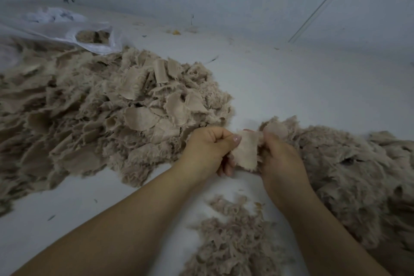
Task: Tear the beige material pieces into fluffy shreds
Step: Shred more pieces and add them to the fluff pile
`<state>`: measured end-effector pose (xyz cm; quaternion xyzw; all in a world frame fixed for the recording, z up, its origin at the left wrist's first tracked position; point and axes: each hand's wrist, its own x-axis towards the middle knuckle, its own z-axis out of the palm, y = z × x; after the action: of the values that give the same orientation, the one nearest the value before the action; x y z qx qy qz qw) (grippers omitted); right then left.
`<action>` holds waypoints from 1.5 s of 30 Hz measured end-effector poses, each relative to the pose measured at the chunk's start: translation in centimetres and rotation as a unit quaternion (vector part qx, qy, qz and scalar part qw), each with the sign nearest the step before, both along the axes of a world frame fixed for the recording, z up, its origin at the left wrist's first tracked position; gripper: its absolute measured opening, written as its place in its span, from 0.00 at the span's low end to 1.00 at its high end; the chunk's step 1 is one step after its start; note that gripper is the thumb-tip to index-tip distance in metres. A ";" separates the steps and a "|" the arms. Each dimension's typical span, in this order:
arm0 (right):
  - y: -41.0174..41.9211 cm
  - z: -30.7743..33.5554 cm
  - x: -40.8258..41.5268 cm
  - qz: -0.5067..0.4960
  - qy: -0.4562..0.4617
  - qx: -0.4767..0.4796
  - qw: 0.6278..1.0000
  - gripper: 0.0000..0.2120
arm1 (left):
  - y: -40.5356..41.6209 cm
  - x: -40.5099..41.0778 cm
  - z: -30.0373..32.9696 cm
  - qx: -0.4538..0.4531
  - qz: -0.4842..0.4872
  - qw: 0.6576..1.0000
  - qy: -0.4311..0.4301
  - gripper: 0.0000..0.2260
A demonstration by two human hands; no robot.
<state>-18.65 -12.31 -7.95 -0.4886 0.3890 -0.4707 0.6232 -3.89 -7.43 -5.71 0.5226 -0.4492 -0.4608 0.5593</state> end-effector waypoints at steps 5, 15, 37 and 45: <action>0.3 0.1 -0.1 -0.045 0.005 0.006 0.999 0.11 | -0.2 -0.1 0.3 0.000 0.025 0.999 0.044 0.11; 0.8 1.4 0.7 -0.044 -0.147 0.095 0.984 0.23 | -1.7 -0.9 -1.9 -0.083 -0.007 0.943 -0.322 0.19; 0.5 1.7 -0.3 -0.147 -0.262 0.151 0.942 0.18 | -2.0 -2.7 -0.8 -0.141 -0.056 0.884 -0.443 0.04; 0.3 2.2 -0.4 -0.049 -0.286 0.202 0.936 0.24 | -1.0 -2.0 -1.1 -0.079 -0.025 0.961 -0.264 0.04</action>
<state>-19.03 -12.03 -5.71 -0.1780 0.3043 -0.5320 0.7698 -5.86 -8.41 -6.84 0.5685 -0.6285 -0.2838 0.4485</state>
